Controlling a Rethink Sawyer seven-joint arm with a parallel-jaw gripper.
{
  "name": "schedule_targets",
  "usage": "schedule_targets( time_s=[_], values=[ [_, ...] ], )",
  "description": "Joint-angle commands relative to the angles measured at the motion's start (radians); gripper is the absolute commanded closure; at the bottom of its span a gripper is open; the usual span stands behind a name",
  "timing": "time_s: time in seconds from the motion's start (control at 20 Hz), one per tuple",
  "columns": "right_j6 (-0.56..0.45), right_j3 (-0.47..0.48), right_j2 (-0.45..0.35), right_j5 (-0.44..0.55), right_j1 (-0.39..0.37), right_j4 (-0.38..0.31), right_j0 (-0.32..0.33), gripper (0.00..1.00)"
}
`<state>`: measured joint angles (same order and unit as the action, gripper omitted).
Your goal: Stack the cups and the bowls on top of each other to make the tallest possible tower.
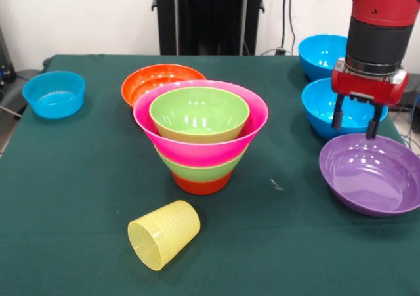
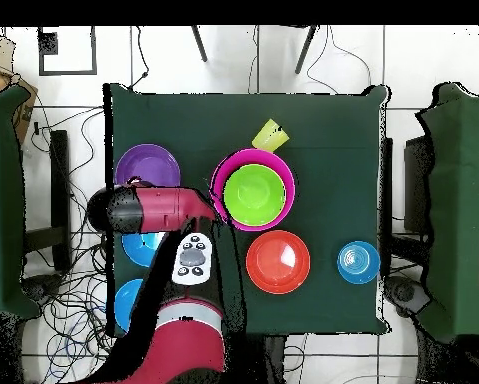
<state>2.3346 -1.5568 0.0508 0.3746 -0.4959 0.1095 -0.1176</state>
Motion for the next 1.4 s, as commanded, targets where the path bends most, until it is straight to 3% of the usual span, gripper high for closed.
schedule_targets(
  time_s=[0.05, 0.15, 0.3, 0.55, 1.2, 1.4],
  values=[
    [0.036, -0.054, -0.010, 0.056, 0.048, -0.060, 0.008, 0.00],
    [0.007, -0.044, 0.013, 0.077, 0.047, -0.086, 0.000, 0.00],
    [-0.001, -0.062, -0.021, 0.073, 0.035, -0.071, 0.030, 0.00],
    [-0.057, -0.088, -0.033, 0.074, 0.016, -0.109, 0.061, 0.00],
    [-0.013, -0.114, -0.053, -0.001, 0.047, -0.144, 0.072, 0.00],
    [0.011, -0.140, -0.101, 0.003, 0.047, -0.102, 0.101, 0.00]
  ],
)
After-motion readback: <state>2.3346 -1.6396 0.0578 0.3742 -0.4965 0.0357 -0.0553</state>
